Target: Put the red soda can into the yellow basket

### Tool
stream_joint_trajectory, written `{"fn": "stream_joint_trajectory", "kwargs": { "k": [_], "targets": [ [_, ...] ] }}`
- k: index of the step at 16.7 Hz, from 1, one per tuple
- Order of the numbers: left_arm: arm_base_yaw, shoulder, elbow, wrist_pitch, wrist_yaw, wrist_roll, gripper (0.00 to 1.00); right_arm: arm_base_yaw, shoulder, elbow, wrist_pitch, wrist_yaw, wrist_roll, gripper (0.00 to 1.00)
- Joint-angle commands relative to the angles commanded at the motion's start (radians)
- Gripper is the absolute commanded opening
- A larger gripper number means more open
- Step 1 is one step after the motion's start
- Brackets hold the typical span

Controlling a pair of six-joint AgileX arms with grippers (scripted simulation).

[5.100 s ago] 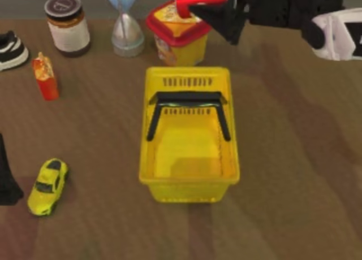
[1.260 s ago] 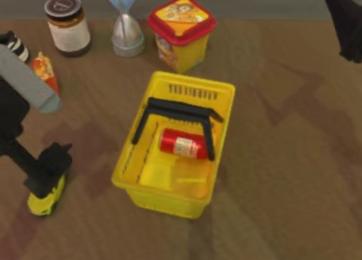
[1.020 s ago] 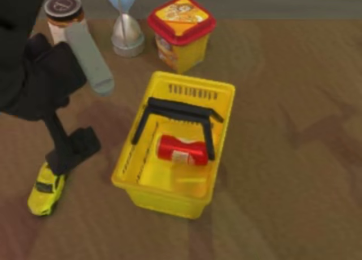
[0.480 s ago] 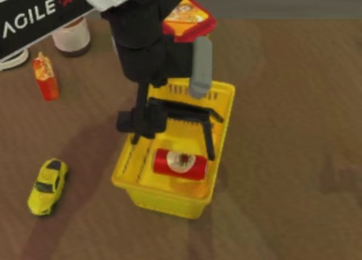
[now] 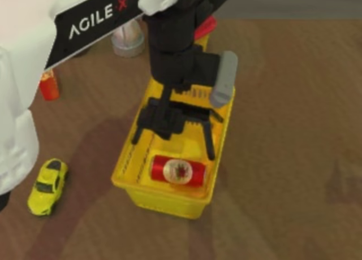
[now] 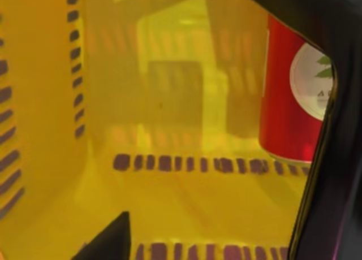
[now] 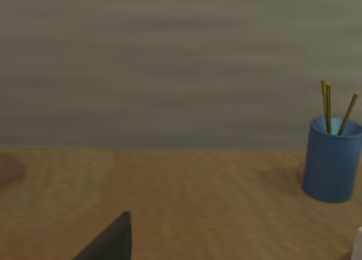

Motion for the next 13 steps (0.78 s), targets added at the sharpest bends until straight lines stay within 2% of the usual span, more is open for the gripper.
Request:
{"fn": "stream_joint_trajectory", "kwargs": {
  "k": [13],
  "targets": [
    [0.001,-0.004,-0.085,0.081,0.0,0.001,1.0,0.0,0.0,0.0,0.0,0.0,0.0,1.0]
  ]
}}
